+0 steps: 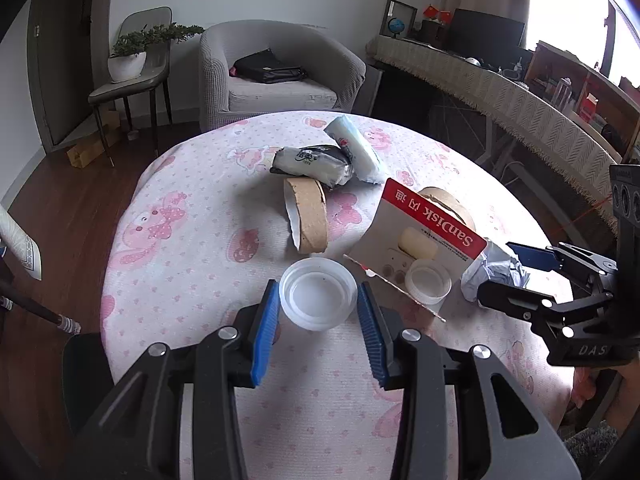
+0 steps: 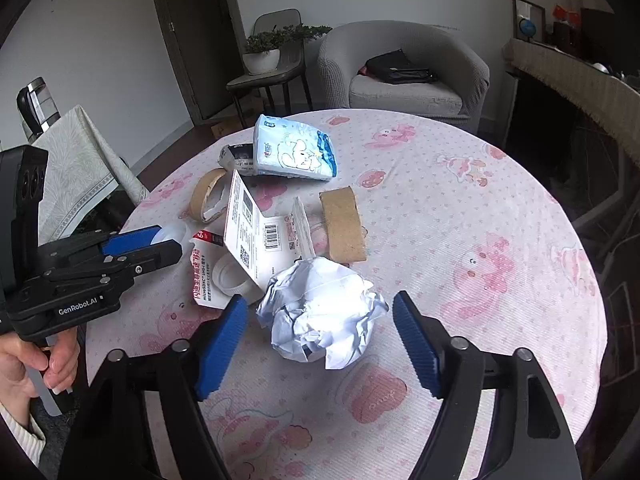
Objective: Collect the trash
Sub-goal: 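Grasp the crumpled foil ball with the right gripper while the left gripper holds the lid, then carry the lid and foil ball over the green bin and release both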
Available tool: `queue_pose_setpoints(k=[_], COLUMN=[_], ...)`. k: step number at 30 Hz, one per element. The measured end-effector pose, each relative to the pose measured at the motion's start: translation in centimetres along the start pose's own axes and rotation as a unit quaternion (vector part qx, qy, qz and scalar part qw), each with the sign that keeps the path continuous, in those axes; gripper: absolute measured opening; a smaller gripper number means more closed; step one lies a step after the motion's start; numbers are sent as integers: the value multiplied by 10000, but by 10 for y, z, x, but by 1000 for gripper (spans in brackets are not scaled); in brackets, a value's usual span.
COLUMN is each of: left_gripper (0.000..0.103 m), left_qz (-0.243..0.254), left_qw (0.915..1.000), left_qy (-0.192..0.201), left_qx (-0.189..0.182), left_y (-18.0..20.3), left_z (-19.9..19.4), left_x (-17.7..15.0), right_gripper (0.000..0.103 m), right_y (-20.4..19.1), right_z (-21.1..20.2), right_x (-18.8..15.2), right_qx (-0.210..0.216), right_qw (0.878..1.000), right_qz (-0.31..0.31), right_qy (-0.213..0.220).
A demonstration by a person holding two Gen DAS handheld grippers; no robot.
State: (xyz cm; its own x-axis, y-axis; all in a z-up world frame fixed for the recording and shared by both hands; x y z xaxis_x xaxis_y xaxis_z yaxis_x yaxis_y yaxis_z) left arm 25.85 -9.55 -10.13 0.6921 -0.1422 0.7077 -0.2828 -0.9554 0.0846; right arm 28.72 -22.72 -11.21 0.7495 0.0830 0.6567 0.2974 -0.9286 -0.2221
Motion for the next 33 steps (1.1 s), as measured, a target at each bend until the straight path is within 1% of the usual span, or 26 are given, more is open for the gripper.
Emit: queue_pose_setpoints(k=[2, 4, 6, 9, 14, 22, 28, 33], left_gripper=[42, 42, 42, 42, 42, 42, 42, 42], left_qz=[13, 8, -24, -137, -358, -500, -646, -756], left_qw=[10000, 10000, 9999, 9997, 9988, 9975, 9952, 9923], left_qy=[21, 53, 103, 193, 327, 346, 345, 215], left_qx=[8, 18, 24, 8, 86, 371, 644, 962], left_y=[-2, -6, -11, -18, -36, -70, -105, -140], left_z=[-4, -7, -13, -21, -34, -51, -66, -71], left_x=[-1, -1, 0, 3, 4, -5, -19, -38], right_gripper=[63, 56, 56, 56, 56, 56, 56, 56], right_y=[0, -2, -3, -1, -9, -57, -97, -134], right_z=[3, 2, -6, -24, -39, -39, -28, -15], right_x=[0, 0, 3, 11, 24, 37, 45, 47], right_qx=[34, 25, -101, -157, 50, 404, 690, 931], right_qw=[10000, 9999, 9999, 9997, 9989, 9973, 9955, 9932], right_qz=[76, 75, 13, 86, 169, -173, -314, -506], right_qy=[-50, -98, -28, 185, 437, 583, 571, 488])
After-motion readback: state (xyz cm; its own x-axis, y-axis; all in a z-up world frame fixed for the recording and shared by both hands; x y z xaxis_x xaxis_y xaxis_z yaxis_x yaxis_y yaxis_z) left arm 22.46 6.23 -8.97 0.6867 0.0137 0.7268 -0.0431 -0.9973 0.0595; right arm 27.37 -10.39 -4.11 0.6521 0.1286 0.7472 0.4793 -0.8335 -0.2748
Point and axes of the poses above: each gripper's, at about its wrist camera, not at the fingertips, and z roughly the way its jaws point, y to its right, x to its top, the point moved 7 cm from there along z, roughly the way its jaws point, and after that the axes turned 6 degrees about z, right-handed, at the moved point
